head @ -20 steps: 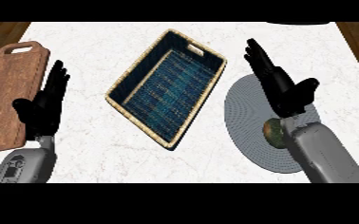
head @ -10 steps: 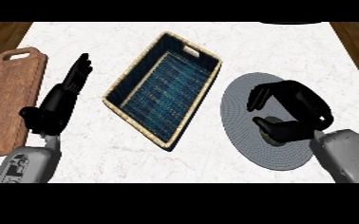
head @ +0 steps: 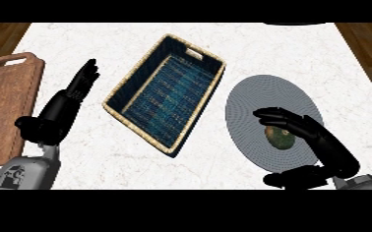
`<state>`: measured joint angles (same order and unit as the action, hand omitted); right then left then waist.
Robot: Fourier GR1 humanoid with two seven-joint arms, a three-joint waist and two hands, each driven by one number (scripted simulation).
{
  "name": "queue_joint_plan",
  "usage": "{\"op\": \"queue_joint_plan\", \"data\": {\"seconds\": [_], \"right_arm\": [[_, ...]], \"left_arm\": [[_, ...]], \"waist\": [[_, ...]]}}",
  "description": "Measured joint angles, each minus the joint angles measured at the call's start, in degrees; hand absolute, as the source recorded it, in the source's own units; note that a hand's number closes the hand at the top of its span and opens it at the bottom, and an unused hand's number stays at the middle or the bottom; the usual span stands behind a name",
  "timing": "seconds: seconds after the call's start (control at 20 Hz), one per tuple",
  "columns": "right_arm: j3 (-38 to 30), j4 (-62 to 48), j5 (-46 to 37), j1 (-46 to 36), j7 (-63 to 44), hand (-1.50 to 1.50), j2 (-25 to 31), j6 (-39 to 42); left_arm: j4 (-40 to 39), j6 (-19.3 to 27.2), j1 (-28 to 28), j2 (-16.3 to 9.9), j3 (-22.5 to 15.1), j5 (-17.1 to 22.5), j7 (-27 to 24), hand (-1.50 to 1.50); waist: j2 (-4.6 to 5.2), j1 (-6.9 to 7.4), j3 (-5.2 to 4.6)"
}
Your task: Pick the squash from the placemat and place it in the basket
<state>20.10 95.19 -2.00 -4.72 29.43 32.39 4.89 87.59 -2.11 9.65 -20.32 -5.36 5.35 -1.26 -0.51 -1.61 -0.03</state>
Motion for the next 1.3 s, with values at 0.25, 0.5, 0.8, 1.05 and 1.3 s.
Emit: {"op": "queue_joint_plan", "data": {"seconds": [0.25, 0.5, 0.8, 1.05, 1.3], "right_arm": [[-7.08, 7.98, -5.61, -0.36, -9.75, -1.50, 8.20, -4.18], [-10.83, 12.88, -9.15, -1.44, -19.13, -1.50, 20.81, 3.06], [-14.59, 18.43, -3.91, 0.07, -25.74, -1.50, 31.07, 16.54], [-23.00, 19.62, 0.26, 4.09, -25.02, -1.50, 34.13, 24.67], [-29.17, 18.38, -1.10, 6.89, -21.84, -1.50, 31.50, 29.33]], "left_arm": [[1.60, -0.17, -1.69, 0.00, -0.16, -0.11, 0.03, 0.00], [2.69, -0.38, -1.40, -0.17, -0.11, -0.12, 1.09, 0.00], [2.55, -0.71, -1.00, 0.64, -0.16, -0.45, 0.88, 0.00], [4.49, -1.42, -1.71, 1.12, 0.51, -0.60, 1.76, 0.00], [1.91, -2.60, 0.34, 2.09, 1.44, -1.53, 1.35, 0.00]], "waist": [[-0.25, -0.19, -0.14], [-0.14, 0.01, -0.20], [0.14, 0.36, -0.11], [0.23, 0.61, -0.02], [0.37, 0.86, 0.02]]}}
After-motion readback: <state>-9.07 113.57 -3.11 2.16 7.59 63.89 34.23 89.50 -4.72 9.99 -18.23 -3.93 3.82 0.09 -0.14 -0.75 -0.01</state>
